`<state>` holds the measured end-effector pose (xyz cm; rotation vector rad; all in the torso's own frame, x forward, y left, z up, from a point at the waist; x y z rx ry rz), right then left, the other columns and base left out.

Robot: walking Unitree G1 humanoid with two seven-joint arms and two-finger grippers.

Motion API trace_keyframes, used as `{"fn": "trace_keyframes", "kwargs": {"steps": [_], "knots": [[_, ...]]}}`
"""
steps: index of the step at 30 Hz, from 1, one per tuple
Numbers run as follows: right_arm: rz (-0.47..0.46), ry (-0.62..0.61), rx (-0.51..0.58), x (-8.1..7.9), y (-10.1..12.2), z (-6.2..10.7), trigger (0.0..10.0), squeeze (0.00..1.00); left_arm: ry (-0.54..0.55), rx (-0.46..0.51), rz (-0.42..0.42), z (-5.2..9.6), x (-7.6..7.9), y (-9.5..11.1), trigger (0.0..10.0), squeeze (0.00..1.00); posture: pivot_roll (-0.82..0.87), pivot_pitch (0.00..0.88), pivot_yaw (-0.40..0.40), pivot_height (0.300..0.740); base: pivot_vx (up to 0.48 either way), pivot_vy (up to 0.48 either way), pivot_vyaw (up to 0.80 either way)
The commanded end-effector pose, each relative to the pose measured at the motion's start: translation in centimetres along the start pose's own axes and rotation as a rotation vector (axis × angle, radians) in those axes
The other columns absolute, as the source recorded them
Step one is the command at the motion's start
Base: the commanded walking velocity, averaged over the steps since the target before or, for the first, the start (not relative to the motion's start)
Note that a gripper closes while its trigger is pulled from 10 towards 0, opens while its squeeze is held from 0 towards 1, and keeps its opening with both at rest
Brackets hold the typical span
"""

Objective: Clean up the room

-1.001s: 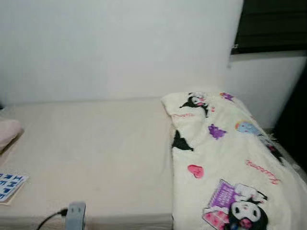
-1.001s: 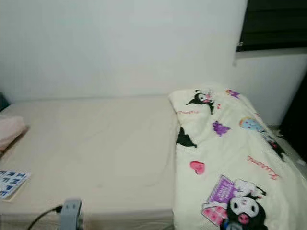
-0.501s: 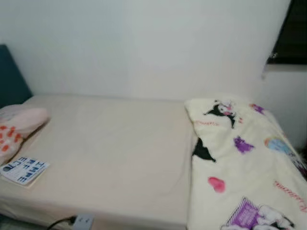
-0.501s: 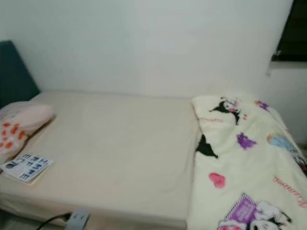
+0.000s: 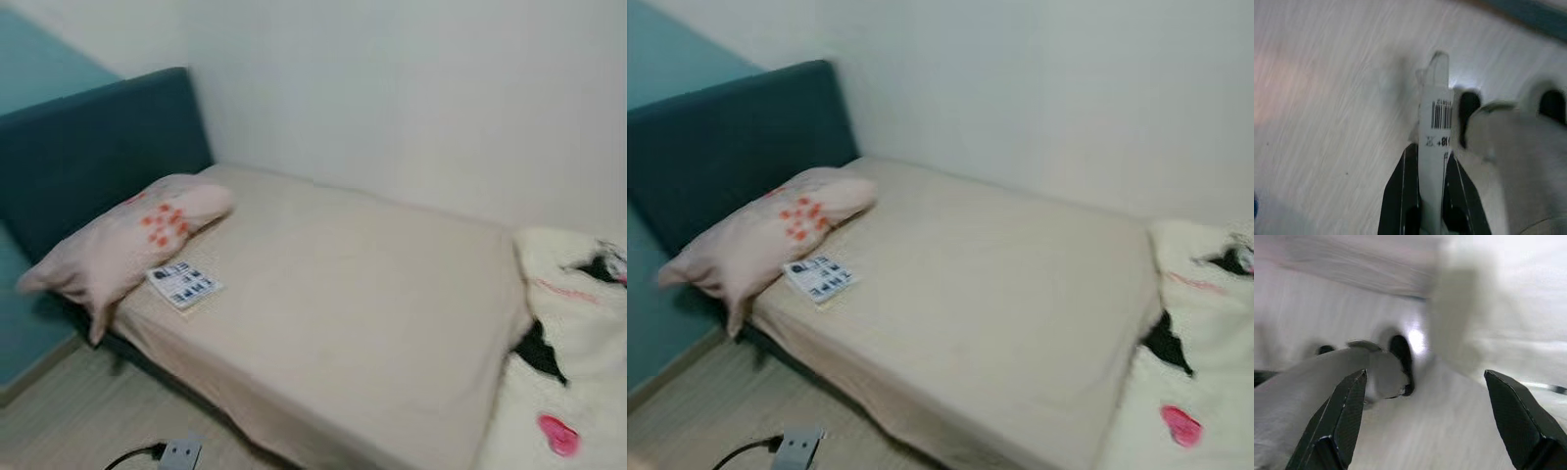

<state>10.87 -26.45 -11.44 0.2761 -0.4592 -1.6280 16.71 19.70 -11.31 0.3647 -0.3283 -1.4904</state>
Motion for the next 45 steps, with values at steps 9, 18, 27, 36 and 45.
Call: {"fn": "trace_keyframes", "kwargs": {"steps": [9,18,27,36,45], "knots": [[0.006,0.024,0.001,-1.8,0.6,-0.4,10.0,0.0,0.002,0.006,-0.047,0.1,-0.5,0.2,10.0,0.0,-0.03,0.0,0.018,0.714,0.0,0.0,0.65],[0.018,0.037,0.021,-2.4,0.8,-0.5,10.0,0.0,0.0,0.015,-0.055,0.0,-0.4,0.3,10.0,0.0,-0.03,0.0,0.019,0.714,0.0,0.0,0.66],[0.025,0.032,0.019,-1.2,-0.6,0.0,10.0,0.0,-0.014,0.012,-0.062,0.1,-0.3,0.2,10.0,0.0,-0.03,0.0,0.016,0.714,0.0,0.0,0.66],[0.063,0.046,0.024,-0.8,0.2,-0.1,10.0,0.0,-0.019,0.011,-0.052,0.1,-0.2,0.0,10.0,0.0,-0.02,0.0,0.016,0.714,0.0,0.0,0.65],[0.097,0.107,0.024,-5.3,0.7,-0.7,10.0,0.0,-0.022,0.004,-0.052,0.1,-0.2,-0.3,10.0,0.0,-0.02,0.0,0.012,0.714,0.0,0.0,0.65]]}}
Point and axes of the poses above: a point about 5 cm out from each wrist's last joint towards the gripper, its own z axis pointing back from the gripper into the wrist, its own y axis along the axis of the wrist's last joint, x = y × z, the point moved 2 cm from there along -z, pointing out of the wrist towards the gripper, and after that the axes turned 10 degrees about z, right-handed, at the moved point
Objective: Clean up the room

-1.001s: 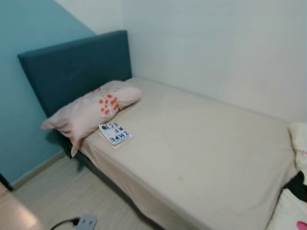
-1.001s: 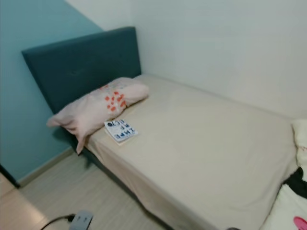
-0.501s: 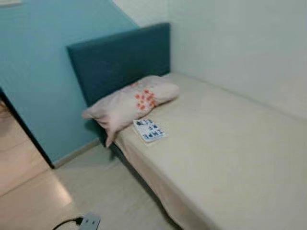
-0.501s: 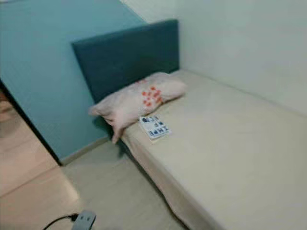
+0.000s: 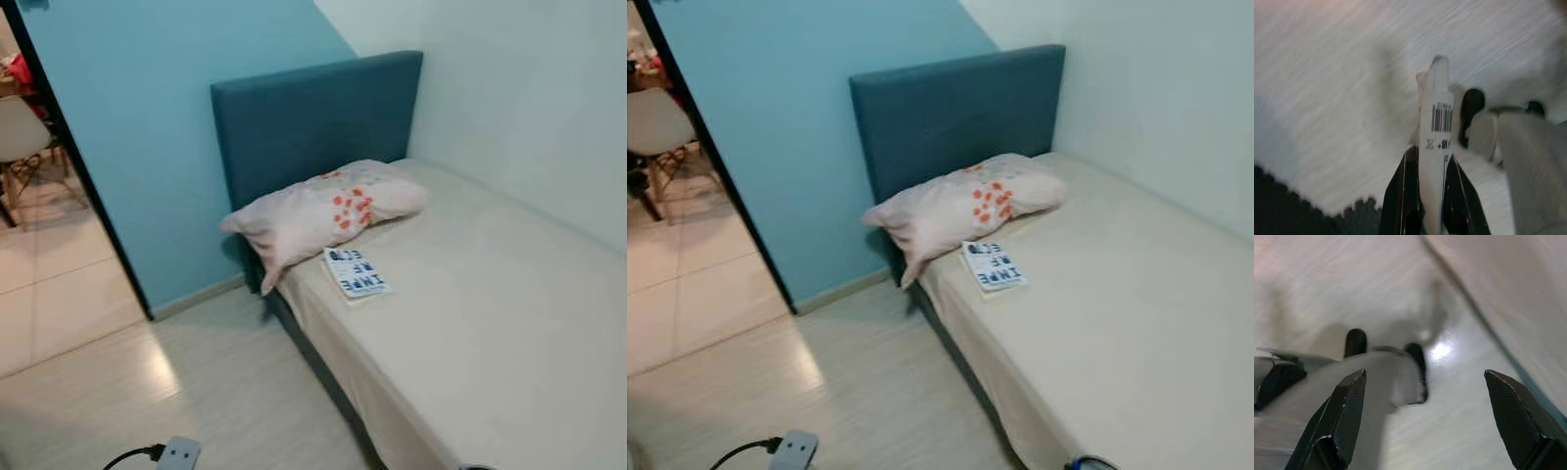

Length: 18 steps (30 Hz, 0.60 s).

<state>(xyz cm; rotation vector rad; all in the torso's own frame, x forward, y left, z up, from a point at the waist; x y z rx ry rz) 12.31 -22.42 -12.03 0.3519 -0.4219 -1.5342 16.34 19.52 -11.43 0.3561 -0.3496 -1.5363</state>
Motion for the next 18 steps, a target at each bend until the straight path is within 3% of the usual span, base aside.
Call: {"fn": "trace_keyframes", "kwargs": {"steps": [1,7,18], "knots": [[0.032,0.023,-0.009,-1.4,0.1,-0.2,10.0,0.0,0.006,-0.002,-0.011,0.0,-0.3,0.0,10.0,0.0,-0.02,0.0,0.012,0.714,0.0,0.0,0.66],[0.06,0.045,0.004,-3.4,2.0,-0.9,10.0,0.0,0.004,-0.004,-0.01,0.0,-0.2,-0.1,10.0,0.0,-0.02,0.0,0.006,0.714,0.0,0.0,0.66],[0.078,0.058,0.034,-5.0,5.1,-1.5,10.0,0.0,0.006,0.013,0.028,0.0,-0.1,0.1,10.0,0.0,-0.03,0.0,0.003,0.714,0.0,0.0,0.66]]}}
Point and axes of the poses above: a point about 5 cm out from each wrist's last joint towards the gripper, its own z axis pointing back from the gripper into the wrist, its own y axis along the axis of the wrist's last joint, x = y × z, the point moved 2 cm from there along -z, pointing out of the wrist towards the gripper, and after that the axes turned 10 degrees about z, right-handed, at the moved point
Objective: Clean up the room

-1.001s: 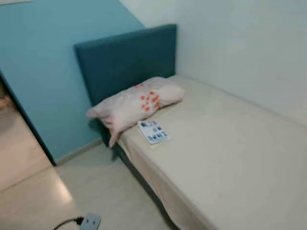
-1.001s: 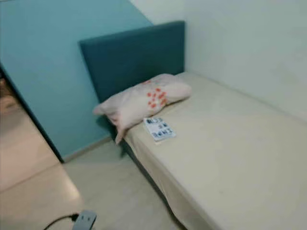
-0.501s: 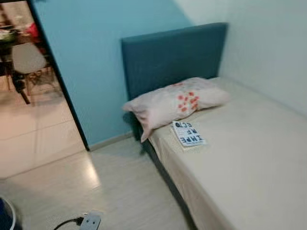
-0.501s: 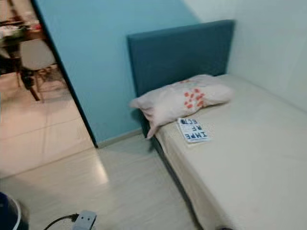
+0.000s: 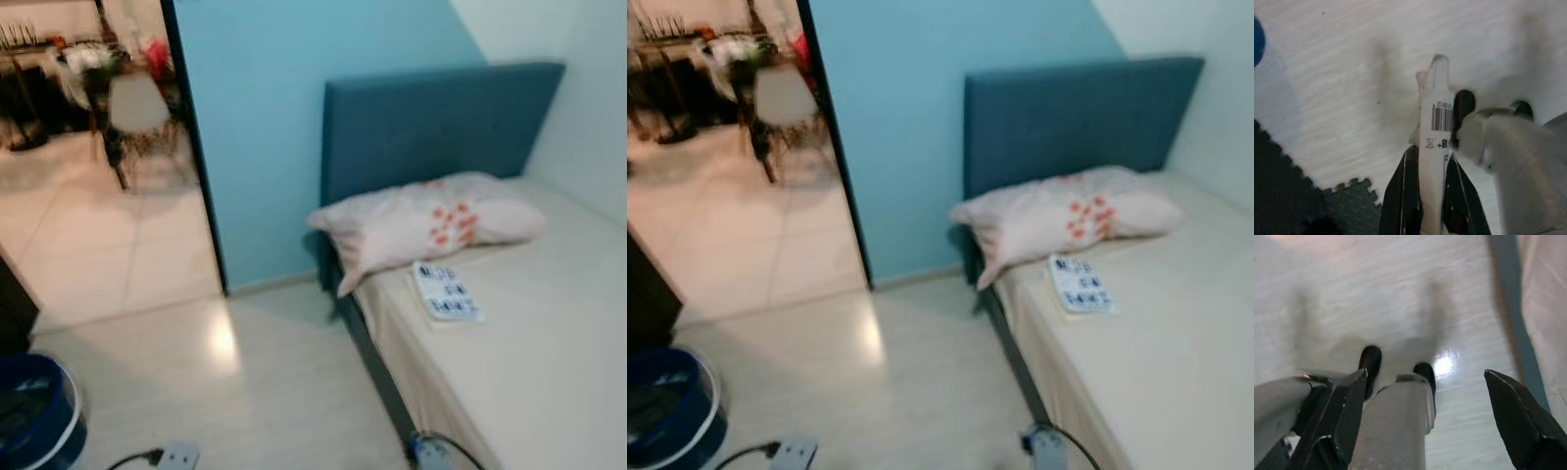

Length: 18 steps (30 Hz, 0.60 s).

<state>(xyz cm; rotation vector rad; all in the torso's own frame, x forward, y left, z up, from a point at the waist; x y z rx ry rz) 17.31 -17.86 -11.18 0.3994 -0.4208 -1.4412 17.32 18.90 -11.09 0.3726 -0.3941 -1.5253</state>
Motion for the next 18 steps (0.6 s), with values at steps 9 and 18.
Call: {"fn": "trace_keyframes", "kwargs": {"steps": [9,18], "knots": [[-0.001,0.005,-0.01,0.3,-0.8,0.2,10.0,0.0,0.055,0.004,0.097,0.2,-1.3,-0.2,10.0,0.0,-0.03,0.0,0.004,0.714,0.0,0.0,0.65],[0.007,0.013,-0.026,0.6,-1.2,0.3,10.0,0.0,0.078,0.034,0.177,0.2,-1.9,0.6,10.0,0.0,-0.03,0.0,0.0,0.714,0.188,0.0,0.65]]}}
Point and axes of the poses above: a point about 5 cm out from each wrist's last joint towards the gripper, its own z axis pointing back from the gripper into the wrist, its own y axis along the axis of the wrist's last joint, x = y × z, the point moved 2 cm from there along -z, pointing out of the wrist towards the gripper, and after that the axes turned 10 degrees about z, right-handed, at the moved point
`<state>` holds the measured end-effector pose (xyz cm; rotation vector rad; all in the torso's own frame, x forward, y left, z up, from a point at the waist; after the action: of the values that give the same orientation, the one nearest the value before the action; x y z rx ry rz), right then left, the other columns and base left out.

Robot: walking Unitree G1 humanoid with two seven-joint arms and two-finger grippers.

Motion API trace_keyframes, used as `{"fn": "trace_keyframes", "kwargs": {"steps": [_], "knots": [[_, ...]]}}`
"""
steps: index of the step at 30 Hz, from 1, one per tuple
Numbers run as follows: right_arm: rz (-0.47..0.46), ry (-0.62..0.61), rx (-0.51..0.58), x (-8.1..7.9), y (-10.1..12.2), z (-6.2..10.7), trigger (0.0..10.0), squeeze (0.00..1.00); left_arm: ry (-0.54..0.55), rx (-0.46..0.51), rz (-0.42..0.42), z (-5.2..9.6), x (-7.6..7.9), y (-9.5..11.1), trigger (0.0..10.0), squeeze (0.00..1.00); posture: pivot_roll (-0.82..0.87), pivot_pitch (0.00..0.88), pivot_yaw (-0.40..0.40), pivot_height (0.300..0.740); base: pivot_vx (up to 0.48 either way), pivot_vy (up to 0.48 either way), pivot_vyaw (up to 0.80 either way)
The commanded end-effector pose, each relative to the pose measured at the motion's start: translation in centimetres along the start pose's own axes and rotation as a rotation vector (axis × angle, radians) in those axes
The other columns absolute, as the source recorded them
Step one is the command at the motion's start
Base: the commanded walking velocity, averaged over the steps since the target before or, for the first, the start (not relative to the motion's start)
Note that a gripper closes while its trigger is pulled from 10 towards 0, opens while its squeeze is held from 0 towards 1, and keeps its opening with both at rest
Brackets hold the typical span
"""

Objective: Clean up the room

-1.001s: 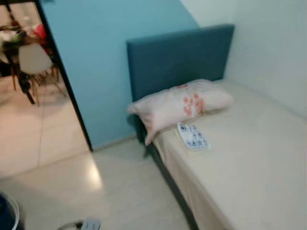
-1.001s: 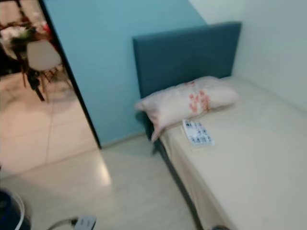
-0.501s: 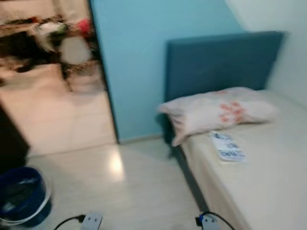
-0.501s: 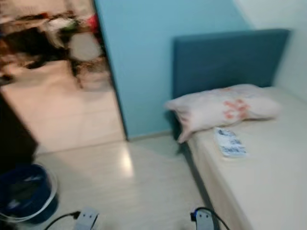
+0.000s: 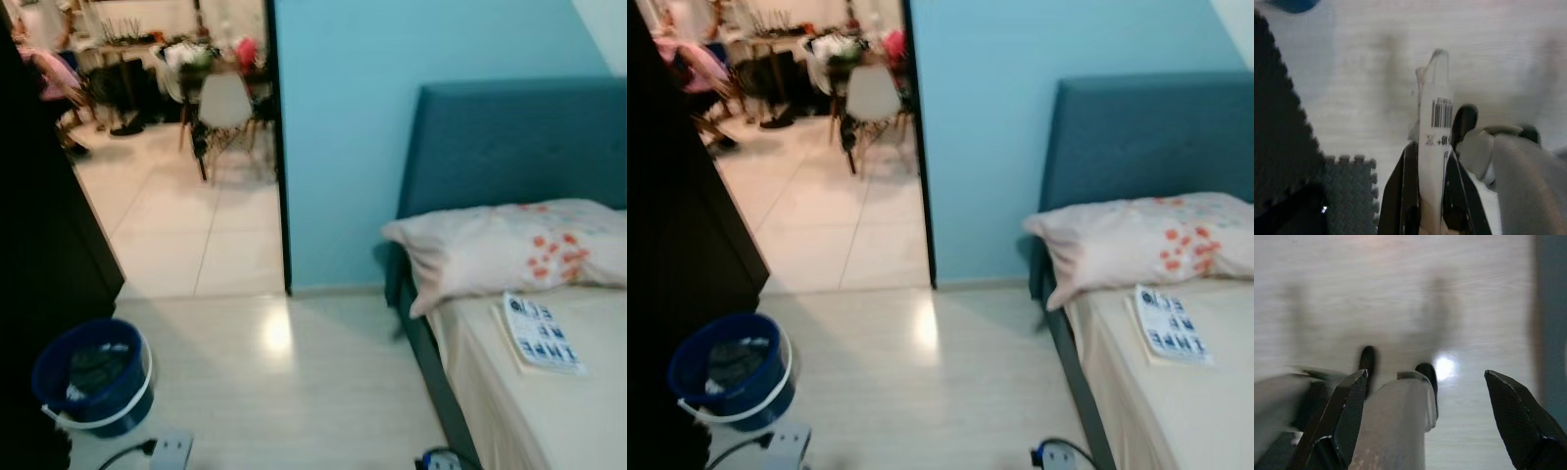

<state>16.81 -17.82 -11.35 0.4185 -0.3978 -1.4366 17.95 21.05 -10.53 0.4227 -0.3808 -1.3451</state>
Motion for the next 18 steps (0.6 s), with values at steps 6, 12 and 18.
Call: {"fn": "trace_keyframes", "kwargs": {"steps": [6,12,18], "knots": [[0.012,-0.01,-0.028,0.6,-0.6,0.1,10.0,0.0,-0.012,0.004,0.02,-0.1,0.6,0.3,10.0,0.0,-0.03,0.0,0.005,0.714,0.372,0.0,0.65],[0.017,-0.006,-0.028,0.6,-0.5,0.1,10.0,0.0,-0.021,0.008,0.021,-0.1,0.9,0.5,10.0,0.0,-0.03,0.0,0.005,0.714,0.374,0.0,0.65],[0.016,-0.012,-0.023,0.8,-0.3,0.1,10.0,0.0,-0.033,0.019,0.025,-0.2,1.2,0.9,10.0,0.0,-0.03,0.0,0.007,0.714,0.377,0.0,0.66]]}}
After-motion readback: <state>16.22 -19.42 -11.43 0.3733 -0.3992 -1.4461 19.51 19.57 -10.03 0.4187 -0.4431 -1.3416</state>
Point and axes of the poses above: a point about 5 cm out from each wrist's last joint towards the gripper, its own z axis pointing back from the gripper into the wrist, its own y axis along the axis of the wrist's last joint, x = y × z, the point moved 2 cm from there along -z, pointing out of the wrist towards the gripper, and after that the axes turned 10 degrees about z, right-handed, at the moved point
